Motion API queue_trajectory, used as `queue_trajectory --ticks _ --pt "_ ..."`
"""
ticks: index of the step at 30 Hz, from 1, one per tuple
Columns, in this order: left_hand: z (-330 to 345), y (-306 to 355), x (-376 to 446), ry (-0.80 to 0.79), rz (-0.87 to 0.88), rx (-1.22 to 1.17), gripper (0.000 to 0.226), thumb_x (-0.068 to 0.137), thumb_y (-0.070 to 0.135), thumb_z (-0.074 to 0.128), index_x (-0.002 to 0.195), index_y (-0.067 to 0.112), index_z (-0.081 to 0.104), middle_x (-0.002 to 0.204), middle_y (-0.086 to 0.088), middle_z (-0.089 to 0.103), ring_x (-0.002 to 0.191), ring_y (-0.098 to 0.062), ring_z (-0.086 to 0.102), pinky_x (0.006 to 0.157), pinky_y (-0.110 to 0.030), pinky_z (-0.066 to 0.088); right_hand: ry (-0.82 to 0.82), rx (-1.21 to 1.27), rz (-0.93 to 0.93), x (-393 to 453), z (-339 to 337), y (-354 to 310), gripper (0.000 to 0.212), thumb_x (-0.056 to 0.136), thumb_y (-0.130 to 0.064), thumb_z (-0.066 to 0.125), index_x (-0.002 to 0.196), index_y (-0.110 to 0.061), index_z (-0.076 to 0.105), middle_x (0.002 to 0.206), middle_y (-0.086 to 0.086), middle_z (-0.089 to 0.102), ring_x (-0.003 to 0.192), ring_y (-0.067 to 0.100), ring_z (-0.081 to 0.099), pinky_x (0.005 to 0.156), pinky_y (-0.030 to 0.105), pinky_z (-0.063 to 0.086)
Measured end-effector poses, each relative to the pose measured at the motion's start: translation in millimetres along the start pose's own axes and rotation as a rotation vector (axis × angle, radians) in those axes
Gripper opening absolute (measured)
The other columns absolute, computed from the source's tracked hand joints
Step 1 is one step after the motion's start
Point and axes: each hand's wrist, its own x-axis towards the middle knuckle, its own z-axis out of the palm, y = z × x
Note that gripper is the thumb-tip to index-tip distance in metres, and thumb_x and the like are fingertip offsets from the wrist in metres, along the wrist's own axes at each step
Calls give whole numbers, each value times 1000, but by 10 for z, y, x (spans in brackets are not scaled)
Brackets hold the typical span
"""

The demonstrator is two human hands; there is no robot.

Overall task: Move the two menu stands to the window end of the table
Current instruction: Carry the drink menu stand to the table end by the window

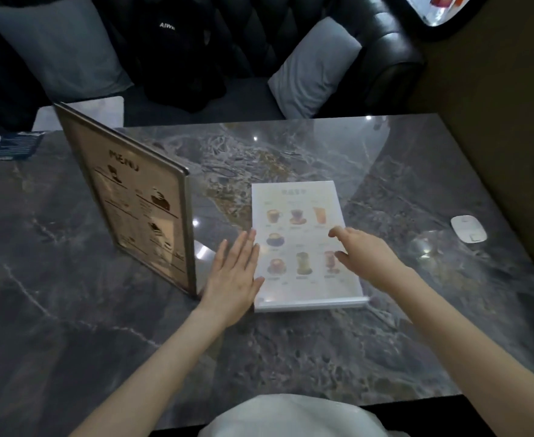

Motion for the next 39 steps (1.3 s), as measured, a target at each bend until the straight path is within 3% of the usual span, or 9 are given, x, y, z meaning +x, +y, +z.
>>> queue_trajectory --ticks 3,6,12,17,21,25,28,33,39 --pt "171 150 125 -127 -142 -53 69 91 43 18 145 2 28 158 -14 17 147 -27 14 116 -42 -3 -43 54 98 38 205 281 53 87 -28 53 133 -14 31 133 12 48 113 31 52 86 43 50" --pt "290 257 234 -273 -284 -202 69 96 43 27 149 4 6 160 -13 -4 148 -26 -3 119 -42 0 -92 254 202 92 391 445 64 79 -32 64 131 -14 32 131 10 50 111 28 53 86 43 51" --pt "328 312 317 -312 -458 -465 55 92 38 44 137 7 35 145 -15 29 132 -33 25 108 -41 25 -183 820 376 144 596 550 67 68 -14 77 123 -7 39 120 11 58 100 23 58 78 34 53" --pt "259 373 381 -294 -598 -921 45 89 12 51 132 3 42 133 -19 48 125 -33 44 95 -31 36 -190 971 403 188 656 611 55 61 -5 81 105 -7 49 104 10 61 92 25 61 81 44 55" --pt "233 358 413 -299 -684 -1014 45 87 10 53 129 2 42 128 -17 56 112 -30 54 82 -30 42 -301 1028 413 204 565 646 37 62 -1 79 84 -15 54 86 5 63 80 24 64 73 47 58" --pt "216 323 434 -279 -693 -1072 39 86 10 56 123 4 44 121 -15 58 97 -22 54 77 -32 45 -343 1004 355 202 450 643 39 64 -2 78 83 -20 49 85 -2 60 73 17 62 51 30 59" --pt "157 297 469 -215 -671 -1090 40 85 13 59 122 7 43 117 -12 59 101 -24 57 85 -38 51 -277 1014 315 202 388 661 52 62 -2 80 99 -16 47 94 1 60 87 25 63 61 40 59" --pt "-21 240 598 -27 -607 -1121 40 86 16 62 120 9 42 108 -3 55 102 -25 57 87 -41 50 -83 1116 226 162 290 687 56 57 1 82 99 -23 53 101 7 68 88 25 67 71 48 59" --pt "-184 260 707 114 -515 -1122 28 88 15 60 110 13 43 108 -1 56 95 -18 54 79 -30 45 142 1066 205 59 273 664 39 60 -3 81 85 -24 60 83 -3 69 76 13 68 70 36 58"
